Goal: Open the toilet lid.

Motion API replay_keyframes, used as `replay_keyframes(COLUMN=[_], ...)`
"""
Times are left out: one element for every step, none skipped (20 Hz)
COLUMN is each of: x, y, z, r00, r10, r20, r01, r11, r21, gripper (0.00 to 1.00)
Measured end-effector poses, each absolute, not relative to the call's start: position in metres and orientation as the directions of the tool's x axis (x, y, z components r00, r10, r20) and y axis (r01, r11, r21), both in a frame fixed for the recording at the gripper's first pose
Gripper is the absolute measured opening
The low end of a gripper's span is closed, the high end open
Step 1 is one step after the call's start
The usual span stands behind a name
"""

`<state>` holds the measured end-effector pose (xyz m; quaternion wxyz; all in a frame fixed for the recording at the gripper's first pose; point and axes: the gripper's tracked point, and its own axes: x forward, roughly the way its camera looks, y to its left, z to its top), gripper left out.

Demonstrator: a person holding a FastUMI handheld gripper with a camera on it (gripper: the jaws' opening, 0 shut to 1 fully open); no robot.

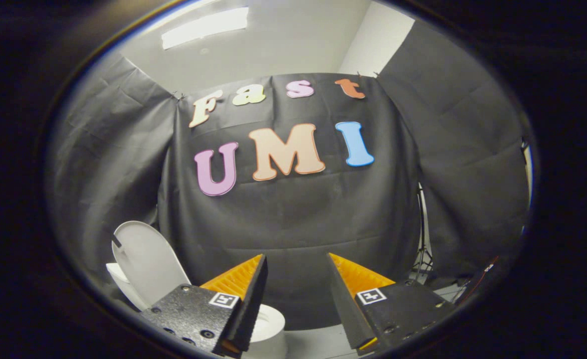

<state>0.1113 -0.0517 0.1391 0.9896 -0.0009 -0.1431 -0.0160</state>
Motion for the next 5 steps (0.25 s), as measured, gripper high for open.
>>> replay_keyframes(x=[0.1094, 0.1076, 0.1061, 0.1046, 0.1034], y=[-0.0550, -0.0580, -0.0599, -0.0614, -0.0627], z=[0.1363, 0.1329, 0.1297, 0.1275, 0.1265], r00=[0.958, 0.958, 0.958, 0.957, 0.957], r10=[-0.041, -0.050, -0.056, -0.059, -0.063], r20=[0.282, 0.281, 0.283, 0.284, 0.283], r01=[0.038, 0.044, 0.047, 0.047, 0.049], r11=[0.999, 0.999, 0.998, 0.998, 0.997], r21=[0.017, 0.029, 0.039, 0.047, 0.055], gripper=[0.70, 0.70, 0.70, 0.70, 0.70])
